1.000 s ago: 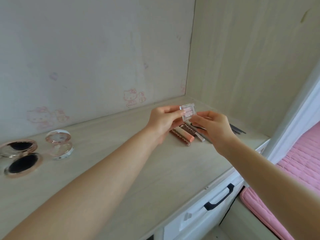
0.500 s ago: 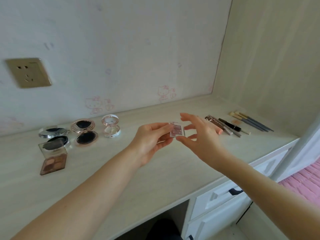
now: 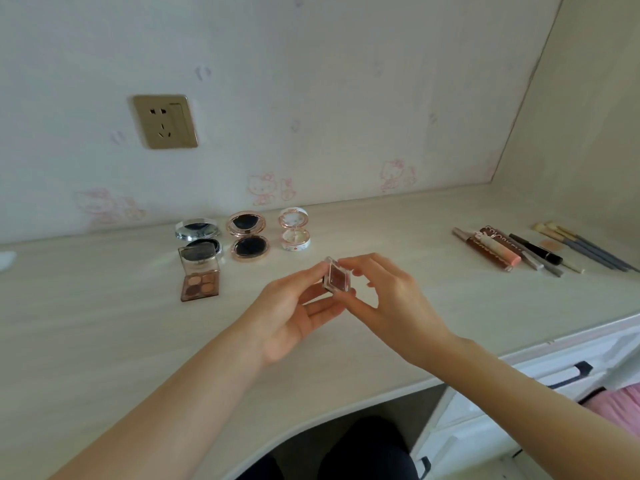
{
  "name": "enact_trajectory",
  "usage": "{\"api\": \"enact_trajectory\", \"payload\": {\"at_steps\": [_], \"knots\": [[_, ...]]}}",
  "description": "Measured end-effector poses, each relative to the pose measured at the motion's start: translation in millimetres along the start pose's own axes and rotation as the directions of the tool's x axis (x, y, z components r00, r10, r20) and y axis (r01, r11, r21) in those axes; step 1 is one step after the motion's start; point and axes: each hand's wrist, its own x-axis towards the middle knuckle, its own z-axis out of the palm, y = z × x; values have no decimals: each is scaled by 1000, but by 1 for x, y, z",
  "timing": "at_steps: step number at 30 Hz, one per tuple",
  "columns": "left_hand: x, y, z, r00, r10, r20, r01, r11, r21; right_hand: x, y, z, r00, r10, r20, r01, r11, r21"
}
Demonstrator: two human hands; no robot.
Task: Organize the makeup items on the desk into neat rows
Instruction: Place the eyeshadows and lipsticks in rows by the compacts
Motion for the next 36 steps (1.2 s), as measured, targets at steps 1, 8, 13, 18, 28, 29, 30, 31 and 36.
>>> {"api": "enact_trajectory", "payload": {"at_steps": [1,8,13,18,28,29,30,31,36], "knots": [[-4,0,-4,1000,-5,-1,4,1000,-25,0,-5,4,1000,-5,3,5,1000,5],[-18,-2,-30,997,56,-52,-60,995,-78,8,-28,25,994,-94,62,95,995,-14],[-19,-7,-42,995,62,-72,-71,988,-134,12,-30,33,988,-115,105,116,993,-4],[-19,-9,-50,995,62,-72,-70,992,-108,14,-27,36,985,-108,135,100,993,65],[-18,-7,-58,993,83,-89,-92,991,-96,21,-24,28,974,-123,188,86,977,195],[-18,-7,-58,993,81,-90,-91,990,-106,22,-23,27,976,-116,182,79,977,197],[-17,-7,-58,993,80,-90,-90,989,-116,24,-21,27,979,-114,170,81,979,188],[-17,-7,-58,993,80,-90,-90,988,-125,26,-20,27,981,-116,157,88,981,172],[-16,-4,-60,992,98,-82,-109,983,-147,40,-18,35,985,-129,116,115,985,126]]}}
